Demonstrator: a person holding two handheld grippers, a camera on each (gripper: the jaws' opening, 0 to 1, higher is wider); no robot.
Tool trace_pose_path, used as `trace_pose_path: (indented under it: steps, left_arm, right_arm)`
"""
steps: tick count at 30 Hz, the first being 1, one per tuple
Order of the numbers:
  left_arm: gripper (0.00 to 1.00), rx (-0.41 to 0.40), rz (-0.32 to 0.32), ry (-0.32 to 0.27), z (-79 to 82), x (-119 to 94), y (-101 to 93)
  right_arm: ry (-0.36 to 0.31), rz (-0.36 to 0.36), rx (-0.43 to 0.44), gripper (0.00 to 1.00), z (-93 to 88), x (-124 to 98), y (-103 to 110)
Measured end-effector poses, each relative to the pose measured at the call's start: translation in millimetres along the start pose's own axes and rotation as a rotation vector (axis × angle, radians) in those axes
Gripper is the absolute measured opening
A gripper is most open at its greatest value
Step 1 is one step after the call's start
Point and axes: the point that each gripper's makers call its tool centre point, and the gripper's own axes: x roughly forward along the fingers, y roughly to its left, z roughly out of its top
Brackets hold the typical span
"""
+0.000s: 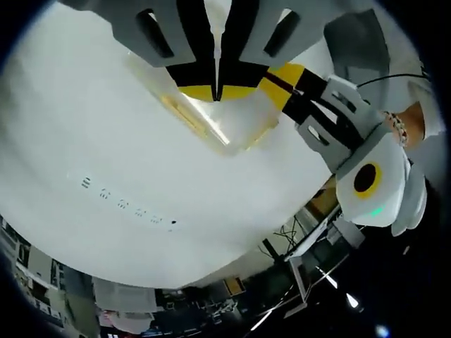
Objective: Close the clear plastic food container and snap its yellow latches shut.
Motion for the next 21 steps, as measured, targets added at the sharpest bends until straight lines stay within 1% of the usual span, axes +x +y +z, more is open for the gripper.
trace_pose_path:
  steps: [2,5,6,14,19,21]
  left_arm:
    - [0.0,-0.006,-0.003,0.001,-2.7,0.6,0.9]
    - [0.0,-0.009,-0.012,0.0,-5.6,0.7,-4.7]
    - [0.0,-0.011,-0.016,-0.001,-6.6,0.5,-6.7]
    - [0.0,-0.014,-0.007,-0.017,-9.1,1.1,-12.6]
    - [0.0,0.008,0.002,-0.019,-9.4,1.4,-13.9]
    - [0.0,0.01,0.004,-0.019,-8.9,1.4,-12.6]
  right_arm:
    - [0.005,0.001,-0.004,0.0,-3.8,1.9,3.7]
    - [0.015,0.004,-0.004,0.0,-0.1,5.5,-1.0]
    - [0.015,0.003,-0.005,0.0,-5.2,3.9,4.2]
    - [0.015,-0.001,-0.011,0.0,-11.9,2.0,13.0]
    - [-0.013,-0.026,-0.01,0.0,-7.0,-1.5,9.7]
    - [-0.03,-0.032,0.006,0.0,-1.5,-1.8,7.0]
